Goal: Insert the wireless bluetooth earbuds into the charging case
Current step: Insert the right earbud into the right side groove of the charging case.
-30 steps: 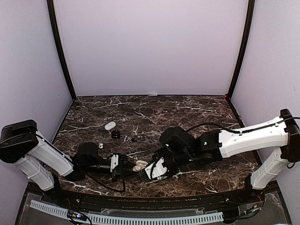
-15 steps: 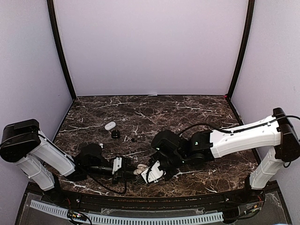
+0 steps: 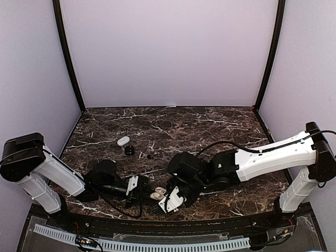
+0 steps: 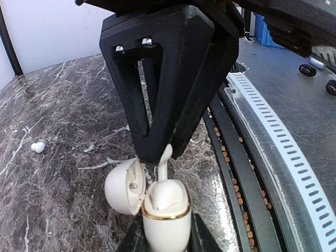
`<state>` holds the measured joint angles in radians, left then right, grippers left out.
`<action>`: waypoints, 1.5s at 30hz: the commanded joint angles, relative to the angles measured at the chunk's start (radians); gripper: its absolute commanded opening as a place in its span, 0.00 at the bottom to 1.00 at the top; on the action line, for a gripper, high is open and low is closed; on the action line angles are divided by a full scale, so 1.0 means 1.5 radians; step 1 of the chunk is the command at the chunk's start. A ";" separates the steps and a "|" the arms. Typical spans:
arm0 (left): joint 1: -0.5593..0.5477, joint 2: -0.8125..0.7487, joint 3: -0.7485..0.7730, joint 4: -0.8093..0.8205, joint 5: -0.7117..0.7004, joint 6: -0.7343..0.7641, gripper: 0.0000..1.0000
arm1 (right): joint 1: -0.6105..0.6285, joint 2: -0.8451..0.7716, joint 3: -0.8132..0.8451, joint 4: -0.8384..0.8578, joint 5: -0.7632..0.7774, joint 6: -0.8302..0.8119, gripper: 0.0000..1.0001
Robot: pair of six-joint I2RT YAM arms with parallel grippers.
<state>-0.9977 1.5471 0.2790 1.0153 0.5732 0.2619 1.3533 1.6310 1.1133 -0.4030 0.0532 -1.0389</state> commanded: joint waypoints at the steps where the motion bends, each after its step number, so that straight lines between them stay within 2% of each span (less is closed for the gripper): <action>1: -0.002 -0.006 0.047 0.011 0.074 -0.029 0.13 | 0.016 0.007 0.002 0.020 0.011 -0.015 0.00; 15: 0.000 -0.006 0.091 -0.090 0.127 -0.034 0.13 | 0.040 0.006 -0.020 0.061 0.017 -0.036 0.00; 26: 0.001 -0.008 0.083 -0.072 0.133 -0.034 0.13 | 0.042 -0.006 -0.031 0.083 -0.007 -0.040 0.03; 31: 0.001 -0.001 0.089 -0.076 0.176 -0.043 0.13 | 0.042 -0.005 -0.031 0.086 -0.016 -0.041 0.04; 45: 0.001 -0.001 0.089 -0.077 0.175 -0.040 0.13 | 0.042 -0.012 -0.039 0.105 -0.034 -0.036 0.09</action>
<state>-0.9909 1.5620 0.3729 0.8112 0.7784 0.2028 1.4094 1.6306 1.0615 -0.3504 0.0174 -1.0988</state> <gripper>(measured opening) 0.234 0.124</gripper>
